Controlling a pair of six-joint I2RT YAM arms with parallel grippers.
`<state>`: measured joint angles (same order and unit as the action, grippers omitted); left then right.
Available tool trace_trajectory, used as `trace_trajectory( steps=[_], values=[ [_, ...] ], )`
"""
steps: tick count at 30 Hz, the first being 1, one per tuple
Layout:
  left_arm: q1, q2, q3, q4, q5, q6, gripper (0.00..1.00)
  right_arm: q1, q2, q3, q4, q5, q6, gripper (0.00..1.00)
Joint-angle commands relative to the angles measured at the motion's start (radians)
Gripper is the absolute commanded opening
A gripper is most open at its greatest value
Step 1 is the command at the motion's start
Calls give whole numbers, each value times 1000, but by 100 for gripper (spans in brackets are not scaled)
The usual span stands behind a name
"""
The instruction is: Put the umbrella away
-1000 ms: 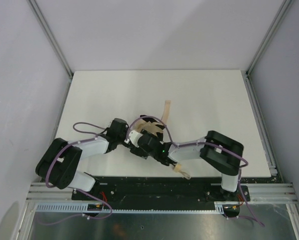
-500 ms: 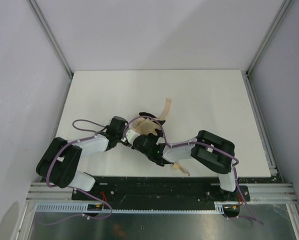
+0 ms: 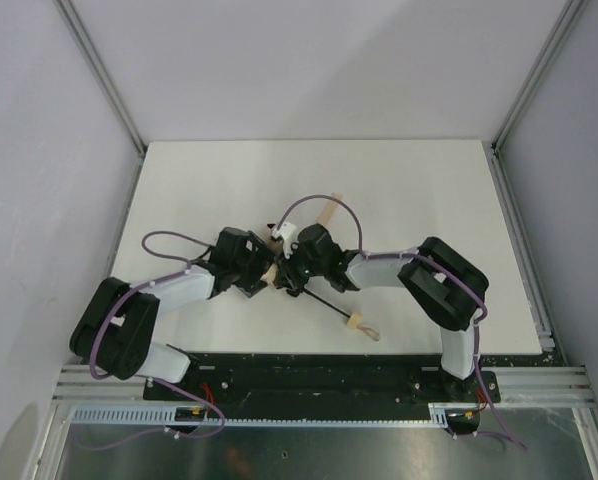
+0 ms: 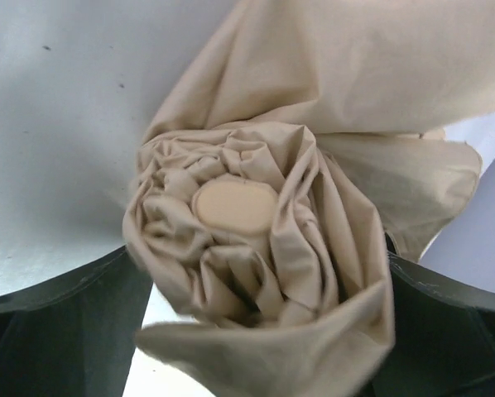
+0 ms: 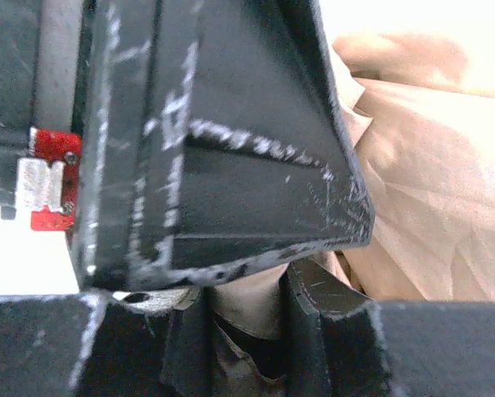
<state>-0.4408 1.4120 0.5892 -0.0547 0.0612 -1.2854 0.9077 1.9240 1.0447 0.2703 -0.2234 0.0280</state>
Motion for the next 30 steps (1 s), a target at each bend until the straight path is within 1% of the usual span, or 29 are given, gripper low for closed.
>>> trace_trajectory(
  steps=[1, 4, 7, 8, 10, 12, 14, 15, 16, 19, 20, 22, 25, 28, 30],
  values=[
    [-17, 72, -62, 51, 36, 23, 96, -63, 77, -48, -136, -393, 209, 0],
    [-38, 99, -104, 126, 21, -5, 92, -100, 95, -51, -74, -492, 300, 0],
    [-60, 106, -149, 167, -29, -33, 82, -136, 136, -52, 21, -581, 416, 0],
    [-64, 105, -161, 171, -43, -31, 76, -146, 150, -52, 51, -607, 454, 0],
    [-67, 94, -182, 178, -101, -6, 58, -159, 166, -52, 85, -637, 509, 0],
    [-68, 81, -204, 182, -143, 13, 39, -161, 166, -53, 106, -654, 538, 0],
    [-68, 73, -218, 187, -165, 30, 15, -164, 149, -46, 90, -644, 523, 2],
    [-66, 69, -219, 189, -163, 41, 8, -165, 130, -36, 50, -624, 494, 11],
    [-65, 66, -220, 188, -156, 47, 4, -166, 110, -29, 7, -595, 459, 23],
    [-62, 45, -226, 180, -127, 37, 0, -162, 17, -22, -106, -484, 339, 59],
    [-61, 39, -226, 176, -115, 27, 0, -152, -26, -22, -147, -422, 292, 68],
    [-60, 37, -209, 152, -84, 16, 0, -114, -116, -30, -213, -272, 184, 80],
    [-60, 33, -190, 112, -20, -1, 0, -30, -231, -74, -221, -4, 70, 86],
    [-58, 31, -185, 92, 34, -35, 0, 66, -303, -119, -177, 249, -20, 88],
    [-57, 34, -175, 72, 66, -54, 0, 137, -324, -138, -143, 390, -89, 88]
  ],
)
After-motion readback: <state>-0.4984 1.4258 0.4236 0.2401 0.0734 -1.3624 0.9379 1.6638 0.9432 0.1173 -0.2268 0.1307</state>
